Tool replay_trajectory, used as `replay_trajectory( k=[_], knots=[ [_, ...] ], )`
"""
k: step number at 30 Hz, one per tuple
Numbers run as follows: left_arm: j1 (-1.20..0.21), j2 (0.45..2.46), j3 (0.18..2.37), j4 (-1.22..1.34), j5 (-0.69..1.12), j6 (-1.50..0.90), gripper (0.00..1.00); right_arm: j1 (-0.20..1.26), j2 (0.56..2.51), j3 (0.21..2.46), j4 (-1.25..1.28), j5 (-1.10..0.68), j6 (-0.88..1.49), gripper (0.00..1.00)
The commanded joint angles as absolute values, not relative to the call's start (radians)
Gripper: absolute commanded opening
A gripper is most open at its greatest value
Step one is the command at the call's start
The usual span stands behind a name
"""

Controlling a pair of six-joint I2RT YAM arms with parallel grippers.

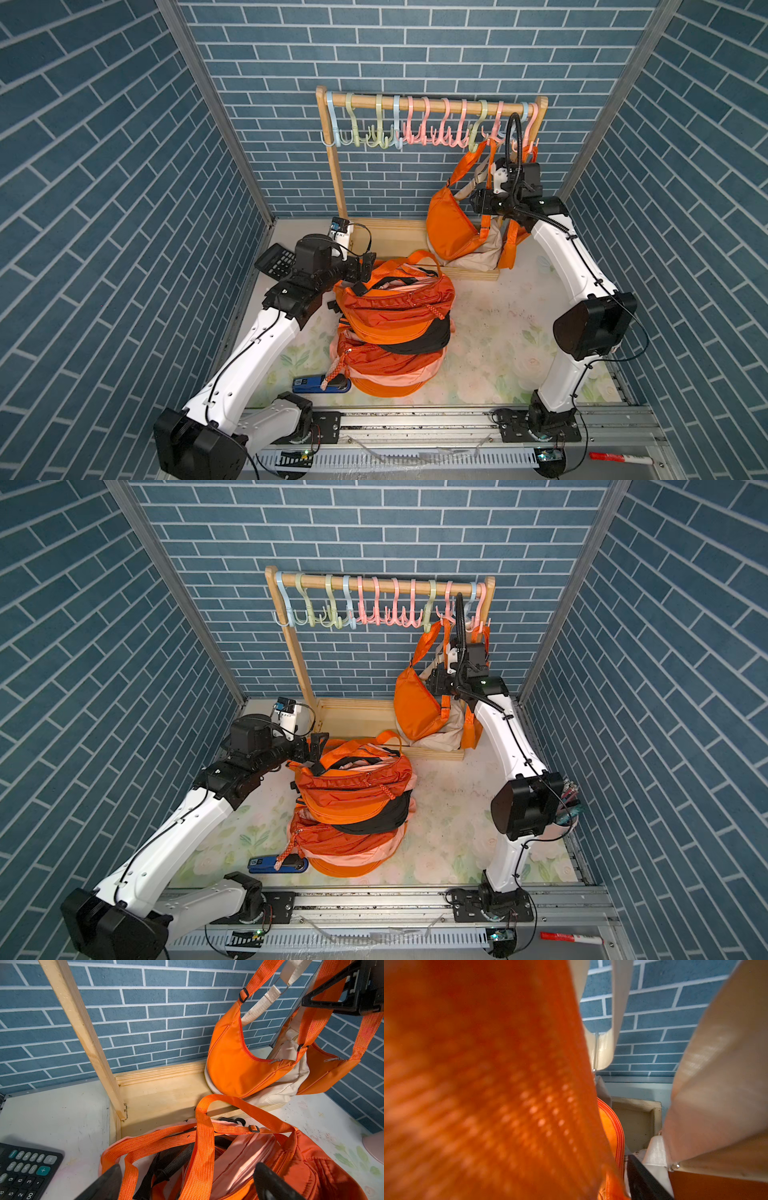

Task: Take the bag off the hook
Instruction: Pick up the bag from the hook.

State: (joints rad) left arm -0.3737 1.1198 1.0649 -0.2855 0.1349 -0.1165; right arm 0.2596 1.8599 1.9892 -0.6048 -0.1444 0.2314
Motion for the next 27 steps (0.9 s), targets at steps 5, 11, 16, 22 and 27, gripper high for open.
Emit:
replay_trajectory(
  k=[5, 11, 16, 22, 27],
  knots=[
    [-0.381, 1.130, 1.076, -0.301, 0.124, -0.097, 0.99, 0.256, 1.858, 2.024, -0.606, -0.158, 0.227, 0.02],
    [-0.383, 1.134, 1.076, -0.272, 0.146, -0.106, 0.99, 0.256, 1.776, 1.949, -0.579, -0.171, 0.241, 0.00],
    [-0.402, 1.176, 1.115, -0.259, 0.165, -0.114, 0.99, 0.256, 1.691, 1.876, -0.556, -0.191, 0.252, 0.00],
    [-0.427, 1.248, 1.199, -0.255, 0.180, -0.123, 0.99, 0.256, 1.580, 1.792, -0.531, -0.216, 0.262, 0.00],
    [-0.479, 1.321, 1.304, -0.266, 0.140, -0.075, 0.99, 0.256, 1.500, 1.760, -0.528, -0.227, 0.282, 0.00]
  ],
)
